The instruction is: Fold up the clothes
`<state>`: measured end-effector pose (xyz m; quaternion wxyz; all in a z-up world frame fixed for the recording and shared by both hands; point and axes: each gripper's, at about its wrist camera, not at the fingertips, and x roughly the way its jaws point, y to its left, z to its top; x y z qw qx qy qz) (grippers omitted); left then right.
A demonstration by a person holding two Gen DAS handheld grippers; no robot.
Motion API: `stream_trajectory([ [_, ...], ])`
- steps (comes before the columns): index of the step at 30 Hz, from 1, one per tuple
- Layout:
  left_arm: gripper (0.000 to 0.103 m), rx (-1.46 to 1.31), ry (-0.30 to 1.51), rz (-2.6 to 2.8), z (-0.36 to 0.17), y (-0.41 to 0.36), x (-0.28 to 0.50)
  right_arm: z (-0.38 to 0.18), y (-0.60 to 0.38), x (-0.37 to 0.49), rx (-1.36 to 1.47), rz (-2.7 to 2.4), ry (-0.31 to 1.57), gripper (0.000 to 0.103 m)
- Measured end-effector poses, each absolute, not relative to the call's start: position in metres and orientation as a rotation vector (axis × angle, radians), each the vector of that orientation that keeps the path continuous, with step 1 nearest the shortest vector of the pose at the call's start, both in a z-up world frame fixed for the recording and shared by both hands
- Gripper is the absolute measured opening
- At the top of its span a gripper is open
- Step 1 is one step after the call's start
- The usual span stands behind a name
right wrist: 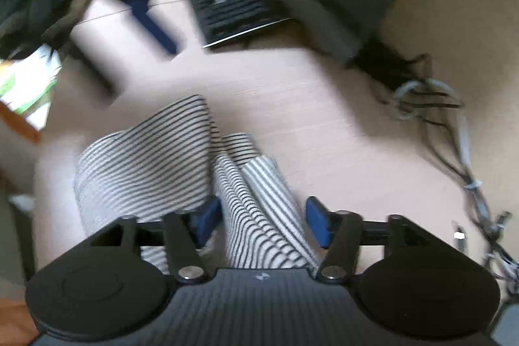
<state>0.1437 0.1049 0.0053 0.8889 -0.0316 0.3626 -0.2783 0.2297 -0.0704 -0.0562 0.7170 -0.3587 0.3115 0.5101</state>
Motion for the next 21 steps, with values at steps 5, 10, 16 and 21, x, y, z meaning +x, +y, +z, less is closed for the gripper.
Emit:
stream_trajectory([
  [5,0.064,0.086,0.819,-0.571,-0.026,0.063,0.156,-0.042,-0.092,0.21,-0.86,0.797,0.483,0.07],
  [10,0.065,0.111,0.82,-0.553,-0.037,0.054,0.183,-0.065,-0.107,0.201,-0.907,0.61,0.486,0.066],
  [16,0.063,0.205,0.76,-0.584,-0.023,0.034,0.204,-0.095,-0.12,0.223,-0.578,0.452,0.608,0.066],
  [21,0.072,0.359,0.736,-0.677,-0.017,0.003,0.219,-0.088,-0.129,0.21,-0.552,0.435,0.588,0.066],
])
